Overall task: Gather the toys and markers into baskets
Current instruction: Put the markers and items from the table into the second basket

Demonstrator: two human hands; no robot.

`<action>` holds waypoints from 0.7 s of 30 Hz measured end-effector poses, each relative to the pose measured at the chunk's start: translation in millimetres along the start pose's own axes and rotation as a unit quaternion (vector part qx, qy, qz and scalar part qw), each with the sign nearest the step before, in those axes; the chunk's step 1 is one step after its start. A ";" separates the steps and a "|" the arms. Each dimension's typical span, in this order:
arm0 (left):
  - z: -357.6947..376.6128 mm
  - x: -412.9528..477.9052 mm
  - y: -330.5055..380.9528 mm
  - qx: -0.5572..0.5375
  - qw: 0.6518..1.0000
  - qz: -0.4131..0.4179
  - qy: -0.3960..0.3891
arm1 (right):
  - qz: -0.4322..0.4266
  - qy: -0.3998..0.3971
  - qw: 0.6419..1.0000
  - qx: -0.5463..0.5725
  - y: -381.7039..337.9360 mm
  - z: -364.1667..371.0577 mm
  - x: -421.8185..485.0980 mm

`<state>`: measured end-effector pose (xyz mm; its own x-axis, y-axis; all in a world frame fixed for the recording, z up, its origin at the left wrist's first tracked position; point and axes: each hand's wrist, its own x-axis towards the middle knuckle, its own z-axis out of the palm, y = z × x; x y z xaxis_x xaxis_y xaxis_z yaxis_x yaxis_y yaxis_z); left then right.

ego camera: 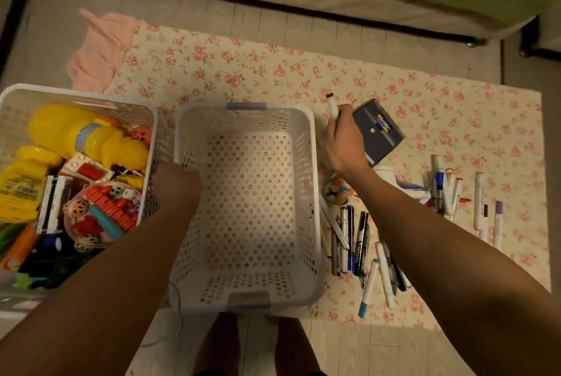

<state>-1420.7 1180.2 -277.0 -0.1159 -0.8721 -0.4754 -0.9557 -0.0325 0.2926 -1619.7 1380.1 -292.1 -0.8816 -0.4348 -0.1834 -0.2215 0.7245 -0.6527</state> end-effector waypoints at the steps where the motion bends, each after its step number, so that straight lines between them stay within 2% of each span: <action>1: -1.3 -2.0 0.8 -0.002 1.000 0.002 -0.001 | 0.008 0.003 1.000 0.001 -1.8 -3.6 -8.9; 3: -4.4 -5.3 2.0 -0.010 1.000 0.005 -0.006 | 0.022 -0.017 0.998 -0.061 6.6 -7.8 -30.2; 5: -6.5 -5.0 1.8 -0.014 1.000 0.001 -0.015 | 0.026 -0.083 0.987 -0.135 23.7 -7.8 -55.7; 7: -8.5 -2.2 0.7 -0.020 0.999 -0.003 -0.031 | 0.036 -0.148 0.972 -0.176 43.1 -7.1 -83.4; 12: -19.8 -10.7 -2.7 -0.040 0.995 0.031 -0.086 | 0.098 -0.237 0.926 -0.277 70.6 -3.4 -129.9; 21: -9.6 -26.0 -20.3 -0.114 0.982 0.107 -0.103 | 0.195 -0.205 0.927 -0.249 61.0 25.2 -132.4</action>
<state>-1395.6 1198.8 -262.6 -0.3819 -0.7541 -0.5343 -0.8210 0.0114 0.5708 -1506.0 1468.4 -326.1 -0.7258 -0.1817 -0.6635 -0.1743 0.9816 -0.0782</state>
